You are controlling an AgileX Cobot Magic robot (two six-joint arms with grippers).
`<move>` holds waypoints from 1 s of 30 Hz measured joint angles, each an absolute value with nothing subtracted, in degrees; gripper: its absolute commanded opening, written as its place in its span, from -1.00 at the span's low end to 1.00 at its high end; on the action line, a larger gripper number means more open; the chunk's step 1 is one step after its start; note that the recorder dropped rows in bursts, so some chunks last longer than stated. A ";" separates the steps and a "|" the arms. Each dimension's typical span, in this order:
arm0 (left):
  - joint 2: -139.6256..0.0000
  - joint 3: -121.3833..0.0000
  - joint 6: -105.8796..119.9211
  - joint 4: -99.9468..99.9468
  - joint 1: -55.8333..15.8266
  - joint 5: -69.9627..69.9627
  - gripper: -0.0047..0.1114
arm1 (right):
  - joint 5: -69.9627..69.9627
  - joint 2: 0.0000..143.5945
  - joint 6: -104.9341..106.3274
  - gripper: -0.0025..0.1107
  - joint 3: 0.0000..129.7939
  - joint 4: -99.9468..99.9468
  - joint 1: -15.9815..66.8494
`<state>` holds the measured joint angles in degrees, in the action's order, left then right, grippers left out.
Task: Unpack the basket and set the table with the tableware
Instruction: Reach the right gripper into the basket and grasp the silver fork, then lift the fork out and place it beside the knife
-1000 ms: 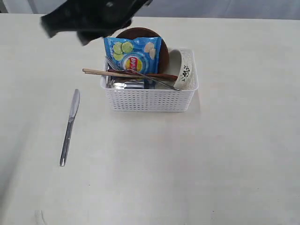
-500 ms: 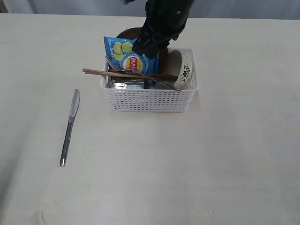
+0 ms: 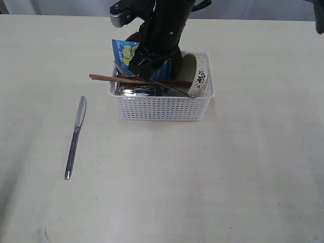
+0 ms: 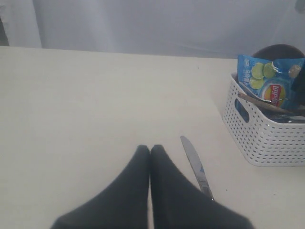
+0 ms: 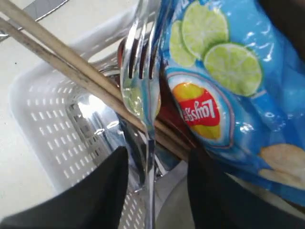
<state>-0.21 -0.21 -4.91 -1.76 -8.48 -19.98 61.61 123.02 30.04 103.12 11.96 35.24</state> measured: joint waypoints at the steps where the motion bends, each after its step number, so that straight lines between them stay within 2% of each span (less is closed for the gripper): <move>1: -0.21 -0.21 -4.91 -1.76 -8.48 -19.98 -0.92 | 61.91 123.31 30.18 -0.25 103.12 12.11 35.24; 6: -0.21 -0.21 -4.91 -1.76 -8.48 -19.98 -0.92 | 62.69 124.79 30.52 -0.32 103.12 12.43 35.24; 9: -0.21 -0.21 -4.91 -1.76 -8.48 -19.98 -0.92 | 62.69 125.06 30.80 -0.67 103.12 12.56 35.24; 11: -0.21 -0.21 -4.91 -1.76 -8.48 -19.98 -0.92 | 62.80 125.16 30.92 -0.97 103.57 12.56 35.24; 17: -0.21 -0.21 -4.91 -1.76 -8.48 -19.98 -0.92 | 65.20 124.45 31.22 -0.96 109.40 13.01 35.24; 25: -0.21 -0.21 -4.91 -1.76 -8.48 -19.98 -0.92 | 69.22 117.13 24.35 -0.96 110.08 17.30 35.47; 30: -0.21 -0.21 -4.91 -1.76 -8.48 -19.98 -0.92 | 69.31 112.50 12.99 -0.96 109.90 21.06 44.60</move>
